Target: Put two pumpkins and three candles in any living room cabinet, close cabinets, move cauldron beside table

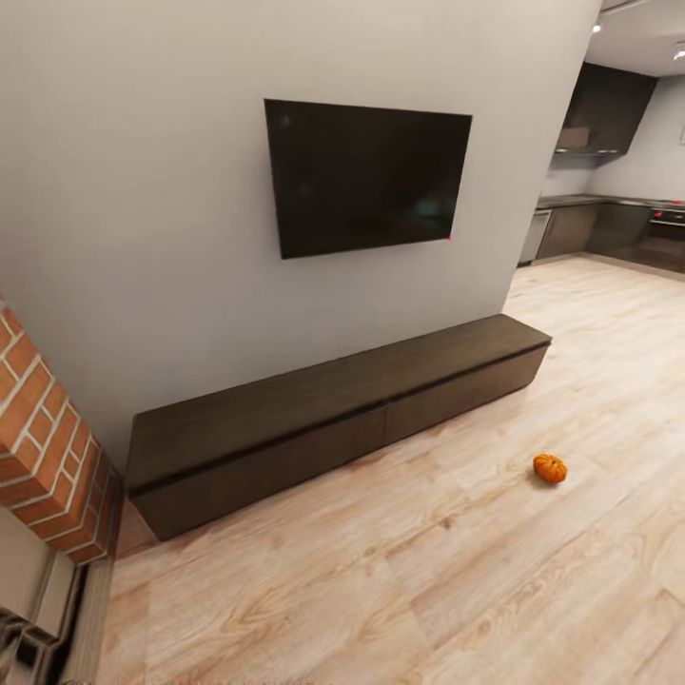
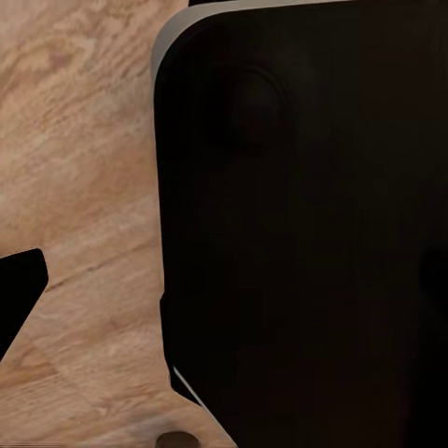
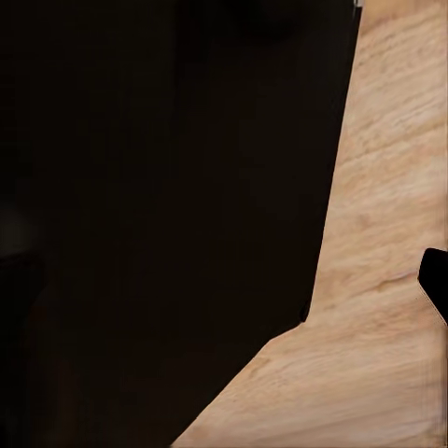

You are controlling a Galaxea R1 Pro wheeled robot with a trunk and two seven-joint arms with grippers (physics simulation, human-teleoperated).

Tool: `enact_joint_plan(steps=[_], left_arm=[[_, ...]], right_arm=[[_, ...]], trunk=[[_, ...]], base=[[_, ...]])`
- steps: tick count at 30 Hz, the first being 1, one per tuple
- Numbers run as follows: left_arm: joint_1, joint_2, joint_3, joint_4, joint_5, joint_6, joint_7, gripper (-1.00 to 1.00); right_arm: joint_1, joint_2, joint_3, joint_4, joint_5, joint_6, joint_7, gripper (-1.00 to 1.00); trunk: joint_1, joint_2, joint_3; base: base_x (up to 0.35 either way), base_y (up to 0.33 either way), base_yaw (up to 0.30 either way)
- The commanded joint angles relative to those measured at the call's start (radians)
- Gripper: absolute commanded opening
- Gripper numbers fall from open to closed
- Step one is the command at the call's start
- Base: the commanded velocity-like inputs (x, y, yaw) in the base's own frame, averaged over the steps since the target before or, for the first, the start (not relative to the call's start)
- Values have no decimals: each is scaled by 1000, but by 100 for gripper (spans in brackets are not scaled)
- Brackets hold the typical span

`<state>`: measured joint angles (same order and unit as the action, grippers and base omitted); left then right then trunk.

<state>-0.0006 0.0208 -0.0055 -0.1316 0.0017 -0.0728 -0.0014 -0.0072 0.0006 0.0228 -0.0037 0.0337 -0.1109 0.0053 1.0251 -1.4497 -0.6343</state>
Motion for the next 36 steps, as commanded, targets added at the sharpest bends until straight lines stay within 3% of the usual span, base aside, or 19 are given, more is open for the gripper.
enact_joint_plan(steps=[1,7,11,17,24,28,31,36], left_arm=[[0,0,-1,0,0,-2,0,100],[0,-6,3,0,-2,-3,0,100],[0,-11,4,1,0,-2,-8,100],[-1,-11,3,-10,-1,-3,-10,100],[-1,-58,10,-13,6,-26,-13,100],[-1,-72,14,-12,10,-37,-13,100],[-1,-74,16,-12,20,-39,-20,100],[-1,-74,33,-14,102,-57,-29,100]], right_arm=[[0,0,2,1,5,-1,0,100],[0,-1,0,-15,29,2,-7,100],[0,3,0,-79,35,19,-11,100],[0,4,40,-209,55,119,-13,100],[-3,3,55,-269,63,166,-11,100],[-14,2,55,-273,63,168,-12,100],[-17,2,55,-274,63,168,-13,100],[-26,2,55,-317,63,179,-12,100]], trunk=[[0,0,-2],[0,0,-7],[0,0,-11],[0,0,-18],[0,0,-27],[0,0,-32],[0,0,-36],[0,0,-42]], base=[[0,0,215],[0,0,214],[0,0,211],[0,0,200],[0,0,194],[0,0,181],[0,-2,176],[0,-172,177]])
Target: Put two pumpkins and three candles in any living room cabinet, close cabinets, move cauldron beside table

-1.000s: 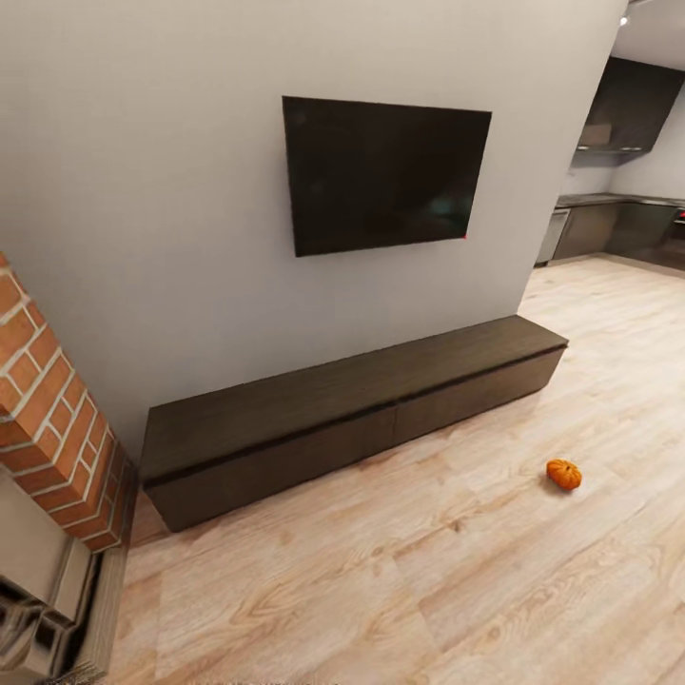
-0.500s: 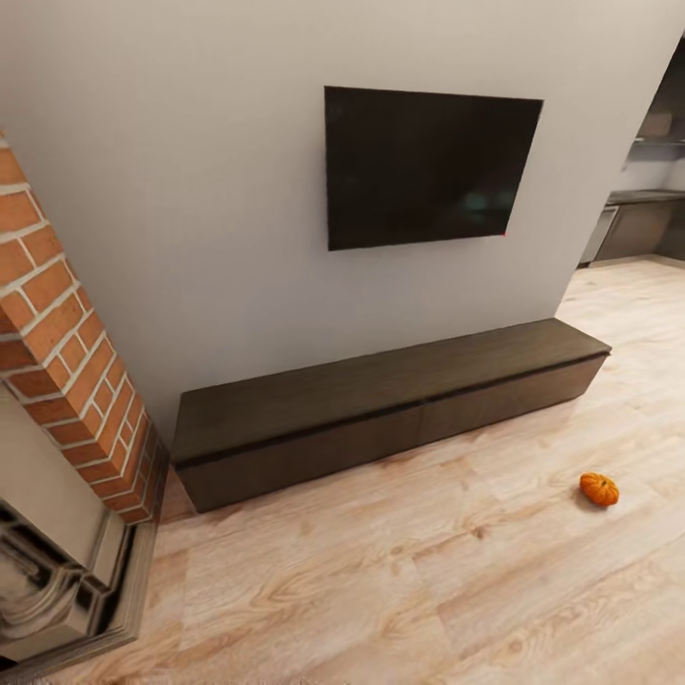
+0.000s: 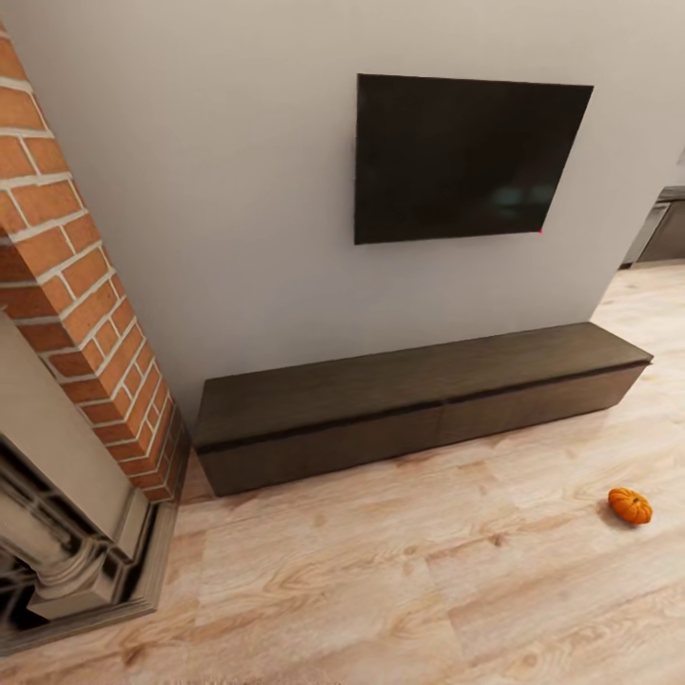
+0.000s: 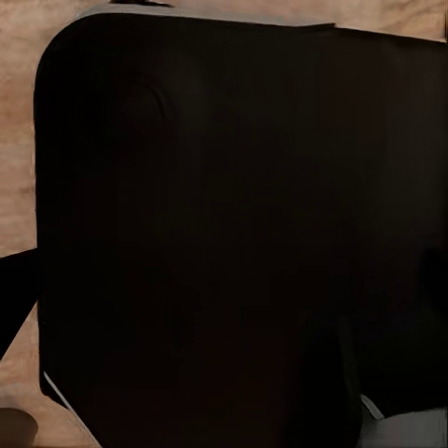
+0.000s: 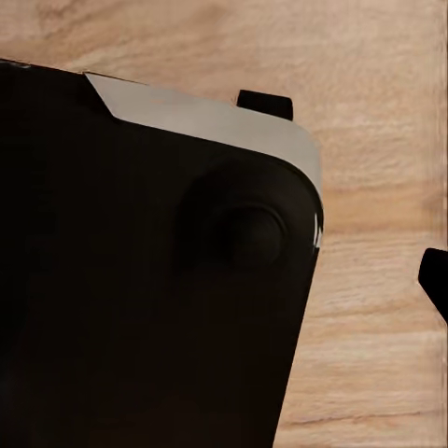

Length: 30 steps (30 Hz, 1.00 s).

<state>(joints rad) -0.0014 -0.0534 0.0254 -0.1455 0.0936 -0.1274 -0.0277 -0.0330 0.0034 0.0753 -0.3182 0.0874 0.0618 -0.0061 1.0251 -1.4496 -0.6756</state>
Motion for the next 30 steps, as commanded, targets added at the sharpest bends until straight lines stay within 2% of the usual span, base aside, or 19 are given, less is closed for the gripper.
enact_joint_plan(steps=[1,5,13,16,17,20,24,30], left_arm=[[0,0,4,0,35,-21,-3,100],[0,1,5,0,69,-58,-1,100],[0,3,5,0,83,-68,14,100],[0,6,4,0,115,-69,15,100],[0,9,3,0,134,-69,15,100],[0,10,3,0,156,-73,15,100],[0,11,2,0,167,-88,15,100],[0,13,4,0,169,-120,14,100]], right_arm=[[-1,0,4,-9,9,11,-1,100],[-2,0,5,-12,9,12,-2,100],[-2,0,17,-20,8,4,-1,100],[-2,1,26,-23,9,2,1,100],[-2,1,42,-23,9,1,-1,100],[-2,0,70,-23,8,-9,-2,100],[-2,0,85,-15,7,-69,-4,100],[-2,0,88,-20,1,-88,-5,100]], trunk=[[0,0,-2],[0,0,-7],[0,0,-12],[0,0,-13],[0,0,-13],[0,0,-13],[0,0,-13],[0,0,-13]], base=[[0,-270,183],[0,-296,185],[13,-311,95],[141,-287,7],[215,-239,2],[246,-202,1],[286,-141,0],[239,-82,0]])
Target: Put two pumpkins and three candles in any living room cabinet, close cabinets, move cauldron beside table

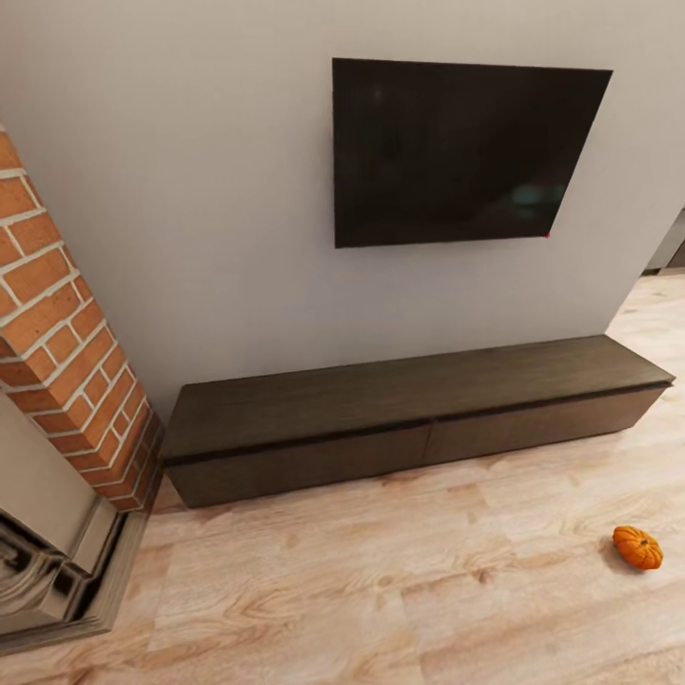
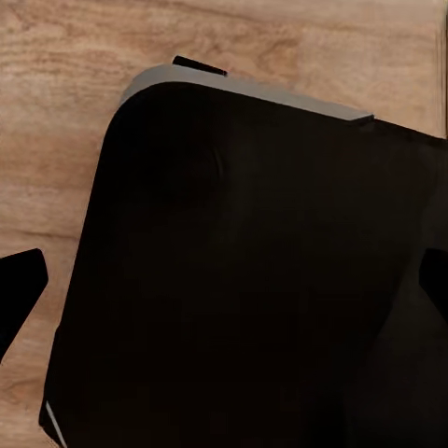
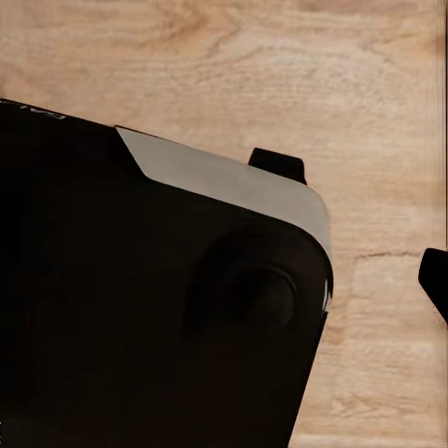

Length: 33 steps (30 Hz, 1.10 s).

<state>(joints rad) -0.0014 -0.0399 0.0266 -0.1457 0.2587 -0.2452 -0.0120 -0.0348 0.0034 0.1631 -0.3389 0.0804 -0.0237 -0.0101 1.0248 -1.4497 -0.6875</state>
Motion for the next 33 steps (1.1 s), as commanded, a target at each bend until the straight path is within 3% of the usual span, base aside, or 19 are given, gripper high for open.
enact_joint_plan(steps=[1,6,11,15,18,21,24,30,32,33], left_arm=[[0,0,3,0,4,-14,-1,100],[0,-1,4,0,5,-34,-2,100],[0,3,5,1,5,-50,-1,100],[0,8,5,1,7,-70,-1,100],[0,10,5,1,8,-75,-1,100],[0,9,5,0,8,-76,-2,100],[0,10,4,-1,8,-77,-2,100],[-1,13,3,-14,9,-77,-2,100],[0,15,3,-19,10,-77,-3,100],[0,16,3,-21,10,-77,-3,100]], right_arm=[[0,0,-1,-4,7,-2,-1,100],[0,2,0,-95,5,35,-1,100],[0,4,-5,-360,-7,225,1,100],[0,33,-5,-536,-59,365,0,100],[0,61,-3,-607,-113,416,-1,100],[-5,86,-1,-636,-145,433,-2,100],[-46,112,1,-650,-163,442,-3,100],[-150,124,3,-652,-187,500,0,100],[-194,125,3,-652,-252,522,1,100],[-218,125,2,-650,-310,531,2,100]], trunk=[[0,0,-1],[0,0,-1],[0,0,-1],[0,0,-1],[0,0,-1],[0,0,-1],[0,0,-1],[0,0,-1],[0,0,-1],[0,0,-1]], base=[[81,-30,0],[-100,-10,0],[-168,-1,0],[-28,0,0],[-8,0,0],[-3,0,0],[0,0,0],[0,0,0],[0,0,0],[0,0,0]])
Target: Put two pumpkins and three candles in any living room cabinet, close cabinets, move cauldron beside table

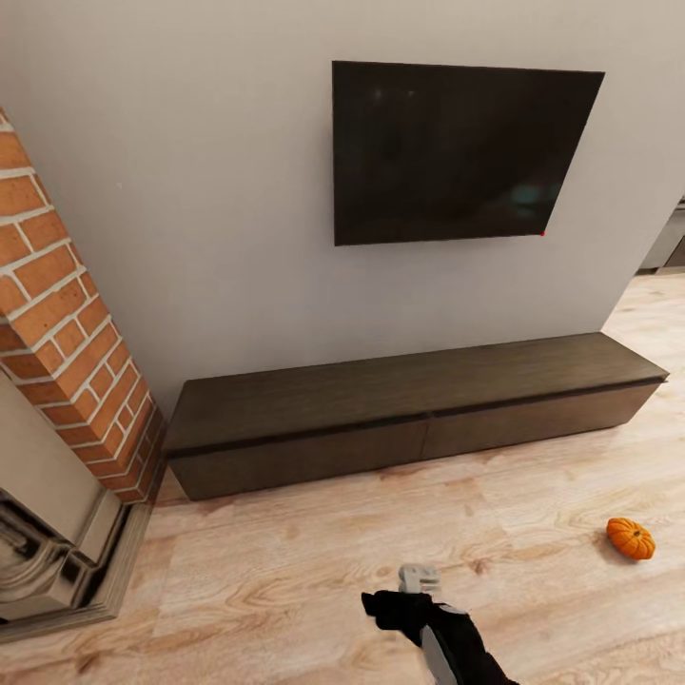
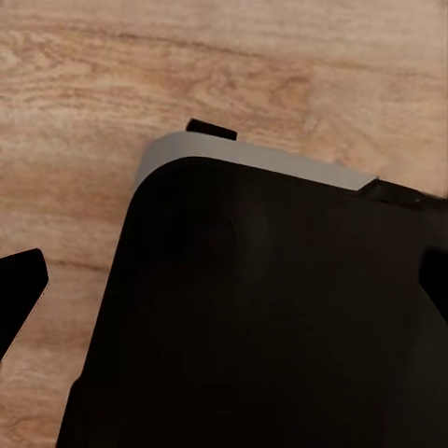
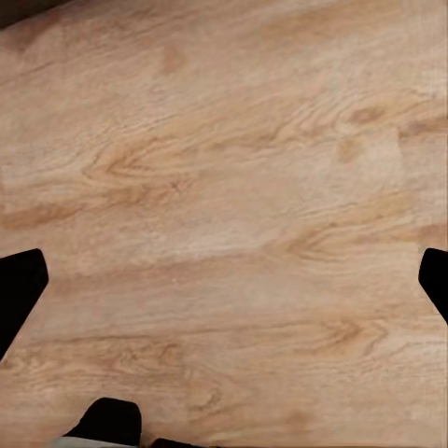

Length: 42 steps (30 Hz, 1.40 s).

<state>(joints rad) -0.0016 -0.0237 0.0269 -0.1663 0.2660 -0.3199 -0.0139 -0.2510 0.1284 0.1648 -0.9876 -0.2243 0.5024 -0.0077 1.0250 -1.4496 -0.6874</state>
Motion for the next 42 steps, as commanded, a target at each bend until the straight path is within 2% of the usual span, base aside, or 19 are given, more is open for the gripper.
enact_joint_plan(steps=[1,2,3,5,7,9,14,16,19,20,22,25,27,31,33,35,37,39,42], left_arm=[[0,2,2,-3,3,-2,-3,100],[0,5,2,-4,4,-2,-4,100],[0,7,2,-5,4,-2,-5,100],[0,11,2,-6,4,-2,-9,100],[0,12,3,-7,4,-2,-10,100],[0,14,3,-7,4,-2,-11,100],[0,14,3,-8,4,-2,-13,100],[0,14,3,-11,4,-2,-13,100],[0,22,3,-27,5,-2,-15,100],[0,25,3,-31,5,-2,-15,100],[0,36,5,-51,5,-2,-19,100],[2,47,5,-101,6,-1,-22,100],[4,53,5,-140,7,0,-23,100],[41,94,3,-257,29,5,-32,100],[89,108,2,-360,71,20,-39,100],[138,114,2,-467,94,48,-42,100],[225,118,2,-669,108,132,-42,100],[275,119,3,-804,112,201,-40,100],[358,119,33,-1181,112,475,-11,100]], right_arm=[[-13,0,-1,1,-41,10,0,100],[-37,-1,-3,6,-124,20,2,100],[-47,-2,-4,8,-171,25,2,100],[-83,-5,-5,28,-358,41,1,100],[-116,-6,-3,55,-460,44,-3,100],[-151,-4,2,102,-518,35,-3,100],[-173,-4,43,152,-551,-36,19,100],[-175,-8,47,160,-571,-47,65,100],[-176,-14,27,225,-680,-53,321,100],[-176,-15,25,253,-700,-54,366,100],[-185,-16,21,386,-753,-66,479,100],[-228,-17,19,515,-779,-111,530,100],[-252,-18,18,557,-788,-145,541,100],[-275,-26,16,612,-797,-191,550,100],[-278,-36,15,622,-799,-198,550,100],[-280,-41,15,622,-800,-194,551,100],[-281,-45,15,623,-800,-192,550,100],[-281,-47,15,624,-800,-192,546,100],[-282,-49,15,621,-799,-191,510,100]], trunk=[[0,0,-1],[0,0,-1],[0,0,-1],[0,0,-1],[0,0,-1],[0,0,-1],[0,0,-1],[0,0,-1],[0,0,-1],[0,0,-1],[0,0,-1],[0,0,-1],[0,0,-1],[0,0,-1],[0,0,-1],[0,0,-1],[0,0,-1],[0,0,-1],[0,0,-1]], base=[[0,0,0],[0,0,0],[0,0,0],[0,0,0],[0,0,0],[0,0,0],[0,0,0],[0,0,0],[0,0,0],[0,0,0],[0,0,0],[0,0,0],[0,0,0],[0,0,0],[0,0,0],[0,0,0],[0,0,0],[0,0,0],[0,0,0]])
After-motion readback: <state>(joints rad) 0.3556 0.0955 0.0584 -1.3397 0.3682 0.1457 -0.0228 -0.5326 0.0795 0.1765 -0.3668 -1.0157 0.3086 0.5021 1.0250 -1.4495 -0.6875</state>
